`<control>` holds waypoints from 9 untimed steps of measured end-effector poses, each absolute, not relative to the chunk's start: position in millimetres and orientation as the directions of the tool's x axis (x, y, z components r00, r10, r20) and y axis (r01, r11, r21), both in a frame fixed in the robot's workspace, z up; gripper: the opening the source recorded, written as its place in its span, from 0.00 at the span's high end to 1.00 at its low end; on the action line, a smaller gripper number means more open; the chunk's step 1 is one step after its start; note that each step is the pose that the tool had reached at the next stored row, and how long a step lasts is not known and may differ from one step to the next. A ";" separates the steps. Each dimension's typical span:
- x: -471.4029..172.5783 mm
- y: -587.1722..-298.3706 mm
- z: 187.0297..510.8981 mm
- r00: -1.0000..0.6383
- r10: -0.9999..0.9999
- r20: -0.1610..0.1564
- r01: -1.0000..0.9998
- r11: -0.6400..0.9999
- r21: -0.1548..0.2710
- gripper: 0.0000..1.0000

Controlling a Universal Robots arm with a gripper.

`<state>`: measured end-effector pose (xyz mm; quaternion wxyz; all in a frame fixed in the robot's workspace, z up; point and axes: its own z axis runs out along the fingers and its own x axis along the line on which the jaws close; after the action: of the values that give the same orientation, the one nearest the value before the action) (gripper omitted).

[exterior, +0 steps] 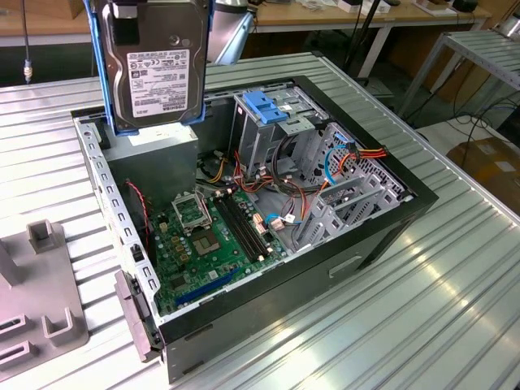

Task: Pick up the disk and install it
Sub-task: 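Pick up the disk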

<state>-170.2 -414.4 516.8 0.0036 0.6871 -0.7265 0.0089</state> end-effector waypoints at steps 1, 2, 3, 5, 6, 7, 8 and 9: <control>-167.9 -414.5 516.5 -0.056 -0.998 0.018 -0.998 0.056 -0.008 0.63; -163.7 -414.9 516.0 -0.056 -0.998 0.018 -0.998 0.056 -0.008 0.63; -160.1 -415.1 515.6 -0.056 -0.998 0.018 -0.998 0.056 -0.008 0.63; -154.5 -415.7 515.1 -0.056 -0.998 0.018 -0.998 0.056 -0.008 0.63; -150.6 -415.8 514.9 -0.056 -0.998 0.018 -0.998 0.056 -0.008 0.63; -150.4 -415.8 514.9 -0.057 -0.998 0.018 -0.998 0.056 -0.008 0.63; -150.3 -415.8 514.9 -0.057 -0.998 0.018 -0.998 0.056 -0.008 0.63; -150.0 -415.8 514.9 -0.056 -0.998 0.018 -0.998 0.056 -0.008 0.63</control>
<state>-150.0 -415.8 514.9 0.0038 0.6868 -0.7267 0.0092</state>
